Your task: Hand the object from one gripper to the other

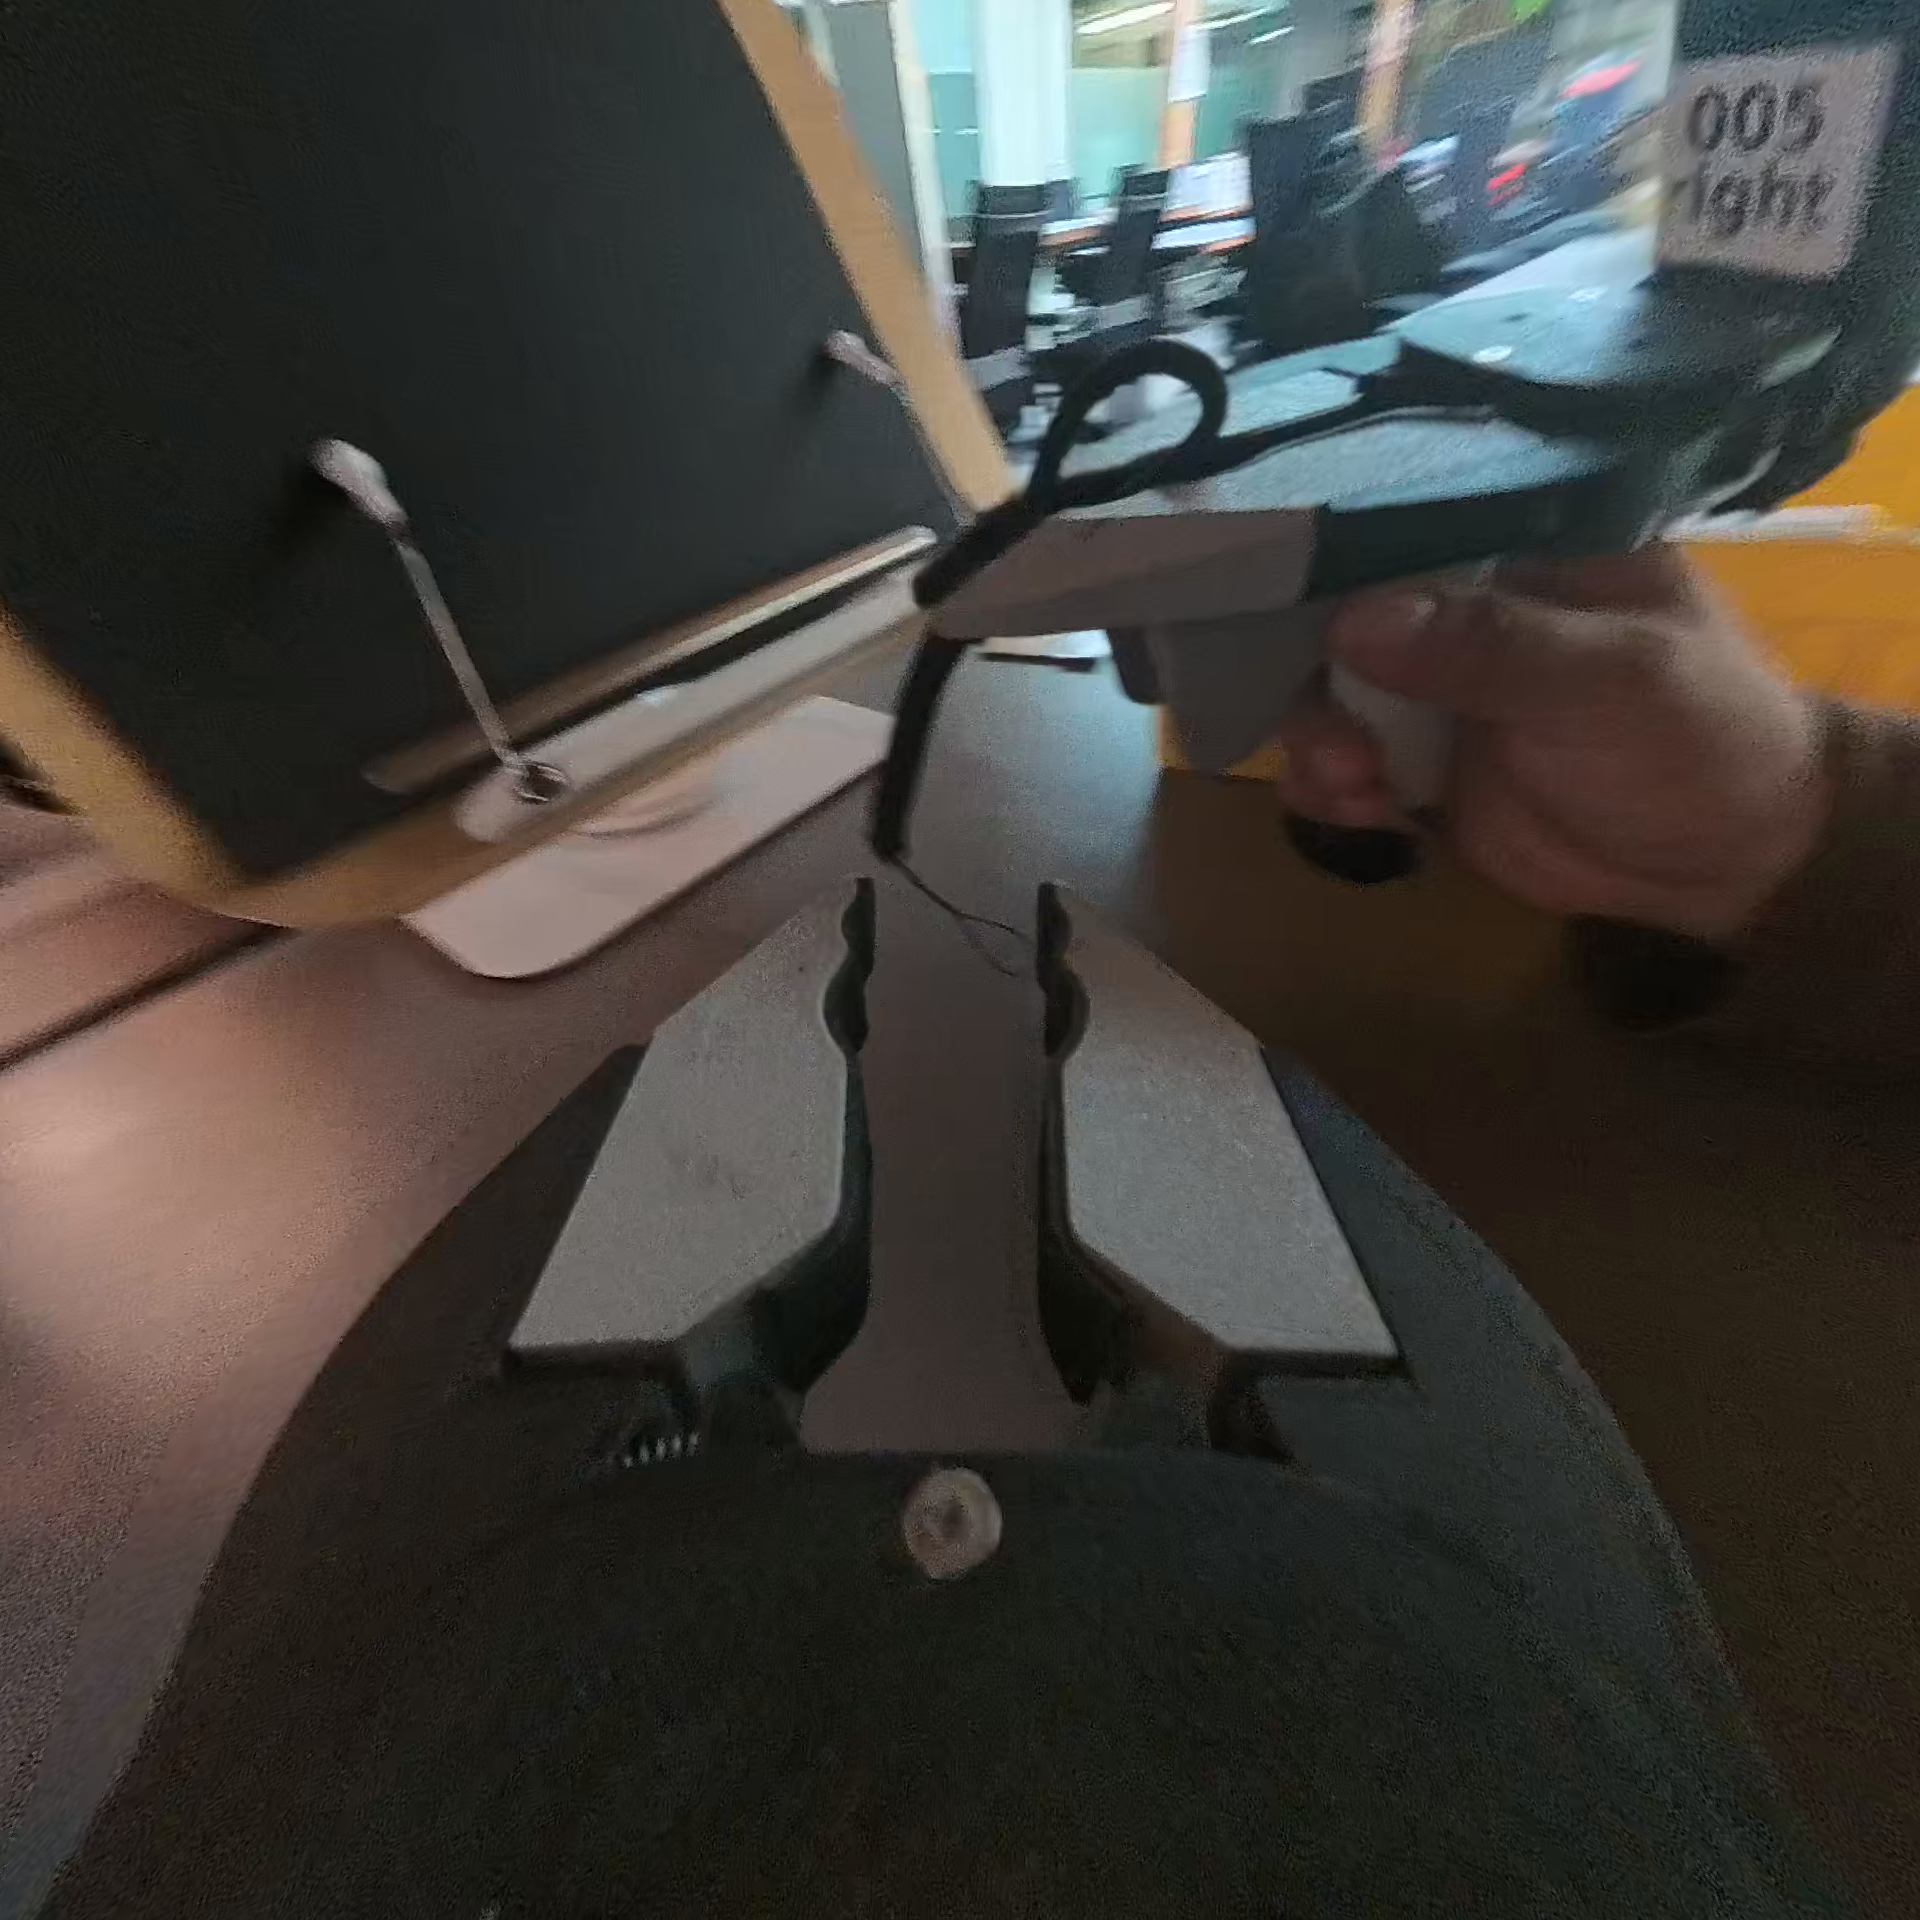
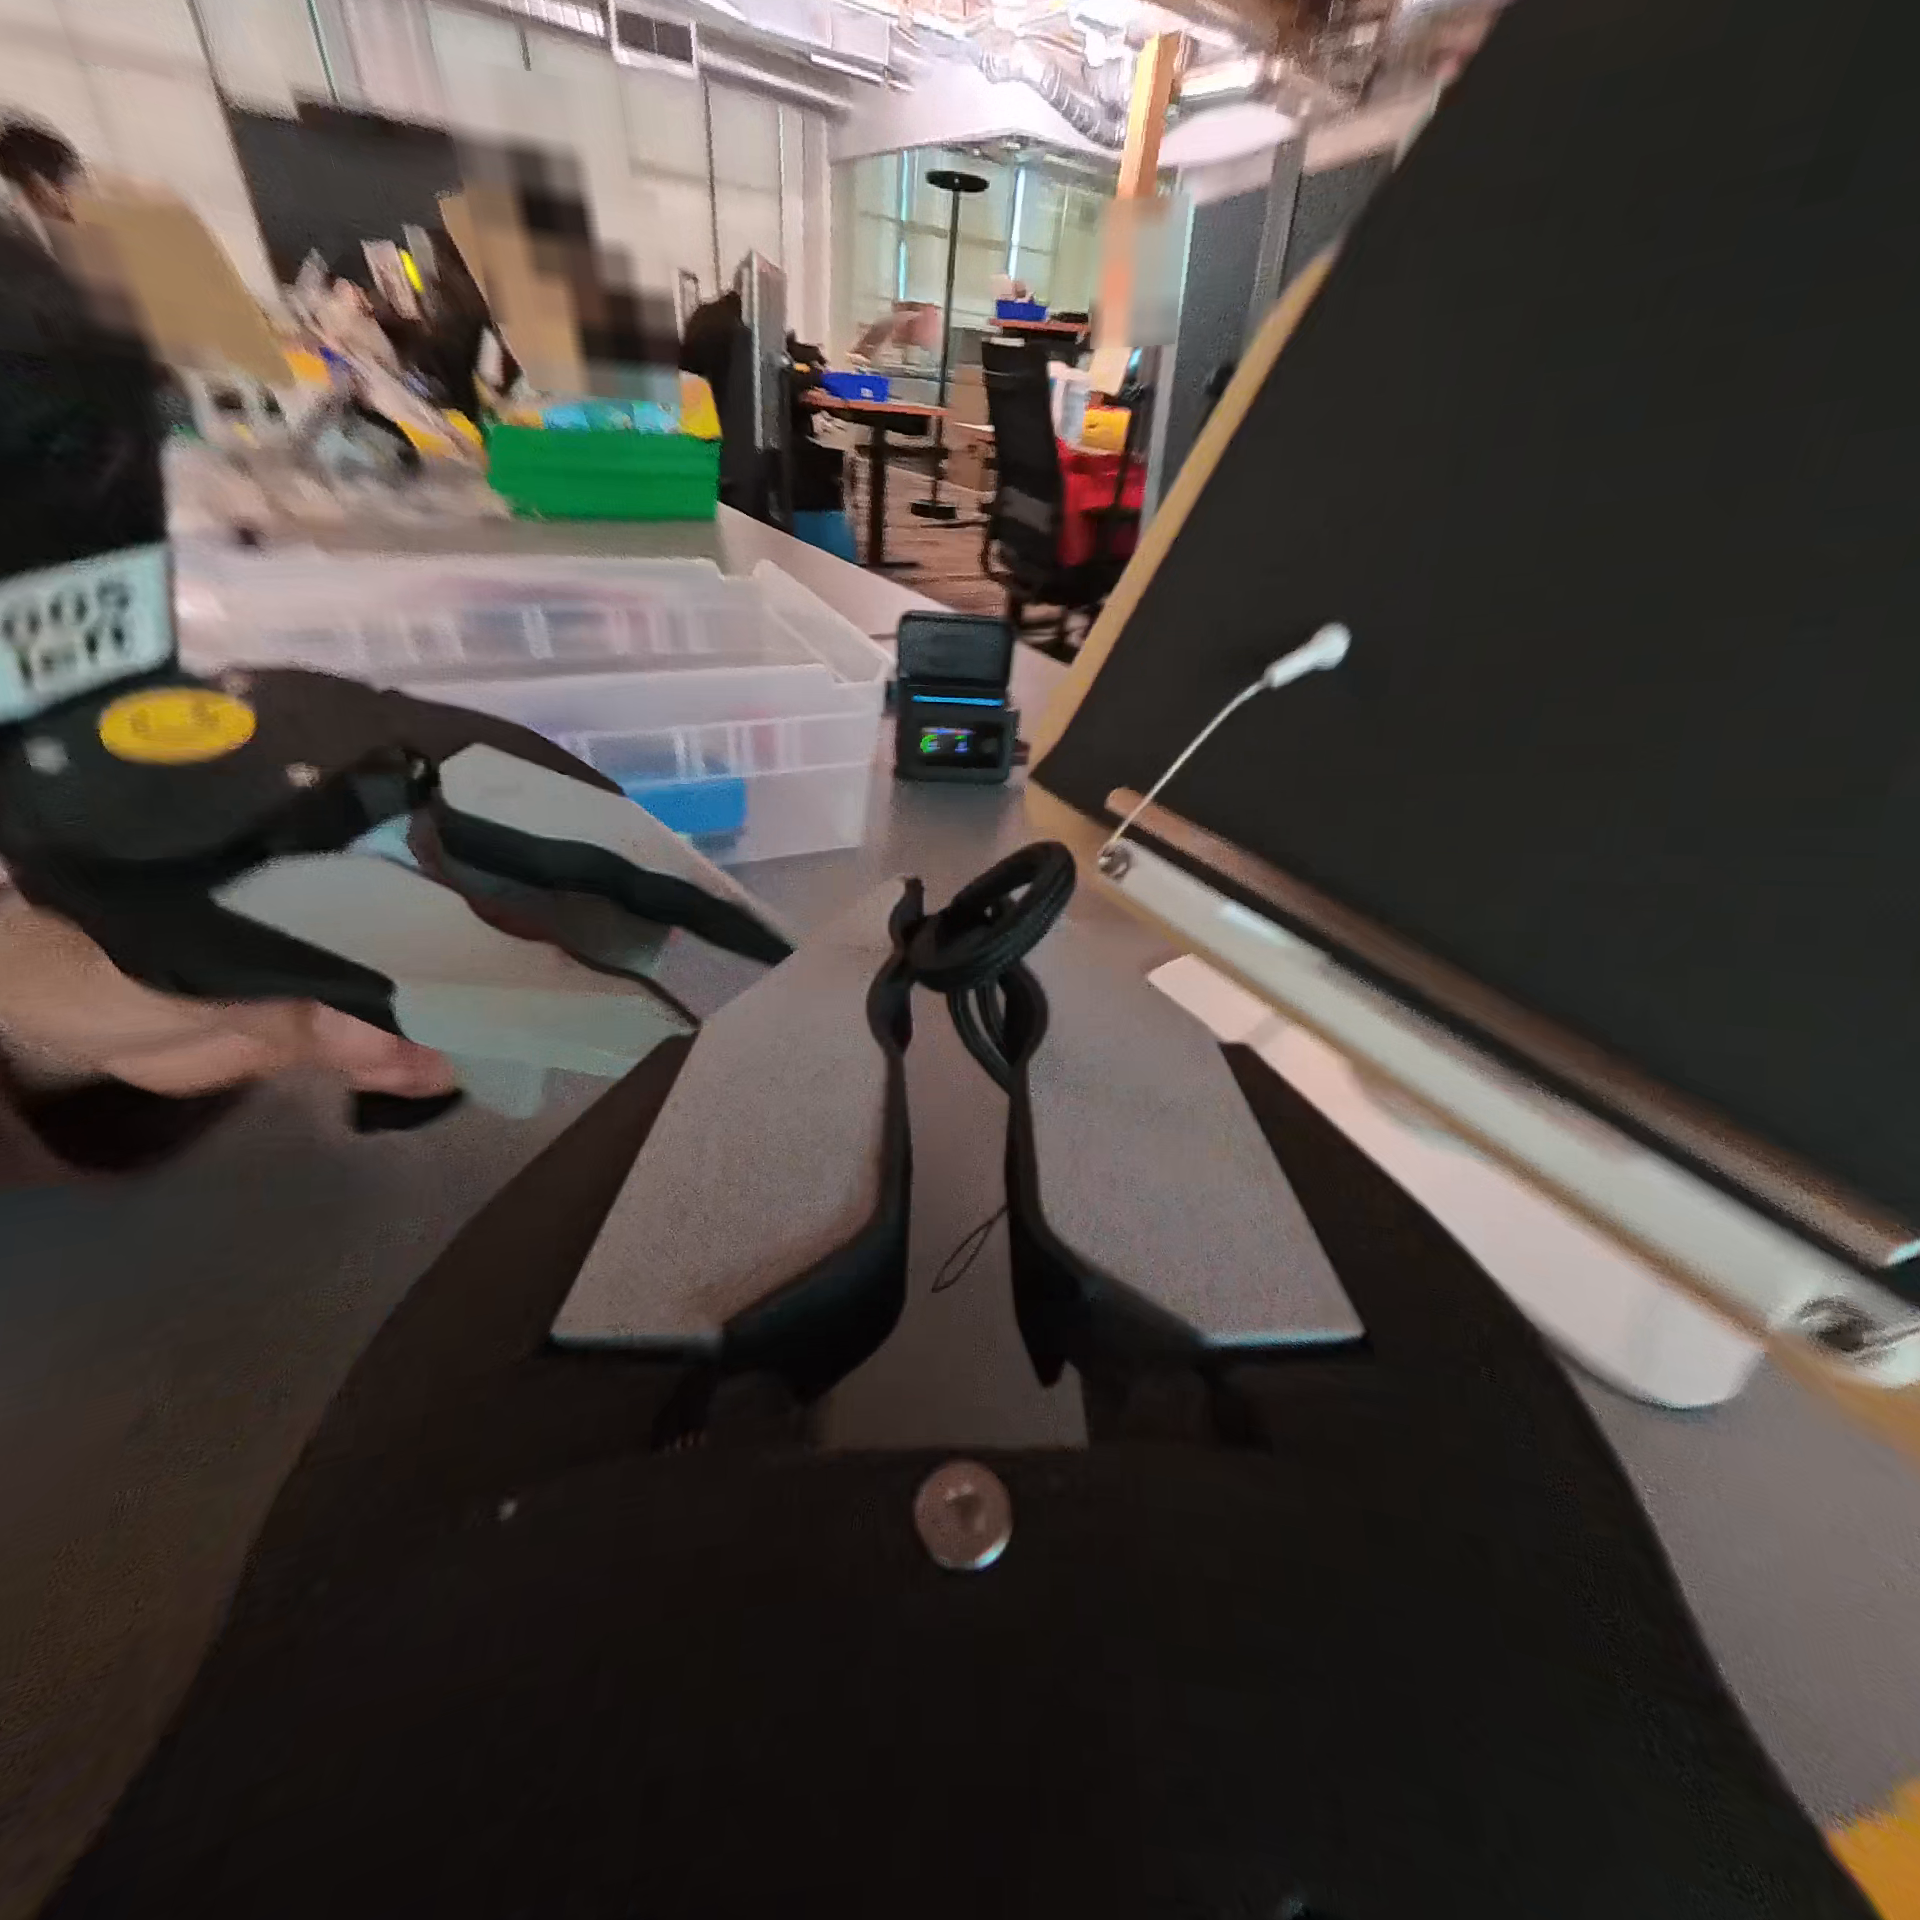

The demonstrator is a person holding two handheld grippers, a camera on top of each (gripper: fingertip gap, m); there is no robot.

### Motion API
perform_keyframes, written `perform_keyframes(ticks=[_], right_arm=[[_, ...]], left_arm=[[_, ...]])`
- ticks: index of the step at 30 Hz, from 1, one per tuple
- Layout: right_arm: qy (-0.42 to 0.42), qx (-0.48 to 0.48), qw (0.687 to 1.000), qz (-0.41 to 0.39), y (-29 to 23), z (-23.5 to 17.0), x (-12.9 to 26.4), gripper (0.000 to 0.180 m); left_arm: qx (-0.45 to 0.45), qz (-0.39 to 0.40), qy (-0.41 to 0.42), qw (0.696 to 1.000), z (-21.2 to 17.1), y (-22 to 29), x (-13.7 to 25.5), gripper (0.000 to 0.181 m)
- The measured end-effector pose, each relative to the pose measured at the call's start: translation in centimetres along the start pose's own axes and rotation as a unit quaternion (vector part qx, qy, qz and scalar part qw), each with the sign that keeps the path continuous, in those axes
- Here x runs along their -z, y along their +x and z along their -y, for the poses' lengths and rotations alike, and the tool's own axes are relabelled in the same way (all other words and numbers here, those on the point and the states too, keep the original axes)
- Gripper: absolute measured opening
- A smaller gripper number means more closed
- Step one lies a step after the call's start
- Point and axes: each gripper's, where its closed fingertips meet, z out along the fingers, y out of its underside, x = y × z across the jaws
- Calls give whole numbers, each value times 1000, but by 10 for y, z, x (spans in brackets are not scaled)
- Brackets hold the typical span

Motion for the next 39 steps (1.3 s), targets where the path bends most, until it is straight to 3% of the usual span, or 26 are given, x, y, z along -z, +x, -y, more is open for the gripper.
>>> perform_keyframes(ticks=[3, 7, 12, 16, 18, 20, 24, 27, 32, 35, 39], right_arm=[[27, 109, 994, 8, -19, 16, 5, 9], [84, 41, 993, 76, -40, 34, 11, 9], [143, -56, 971, 183, -57, 56, 27, 9], [144, -64, 961, 229, -66, 55, 31, 9], [127, -56, 960, 242, -74, 48, 27, 9], [112, -54, 962, 245, -79, 42, 22, 9], [97, -57, 967, 228, -73, 35, 16, 12], [80, -86, 972, 201, -52, 30, 15, 45], [35, -104, 983, 148, -20, 19, 18, 61], [-4, -70, 987, 142, -28, 9, 15, 63], [-76, 46, 990, 113, -46, -17, 0, 53]], left_arm=[[136, -124, 13, 983, 7, 25, 3, 24], [241, -251, 28, 937, 17, 46, 12, 25], [249, -254, 93, 930, 37, 37, 21, 32], [318, -302, 190, 878, 72, 31, 43, 31], [338, -309, 196, 867, 75, 29, 46, 22], [329, -295, 186, 877, 71, 27, 42, 2], [296, -253, 164, 906, 64, 19, 37, 0], [279, -203, 161, 925, 61, 3, 36, 0], [164, -77, 83, 980, 37, -22, 29, 0], [105, -39, 38, 993, 27, -22, 24, 0], [89, -57, 7, 994, 20, -7, 19, 0]])
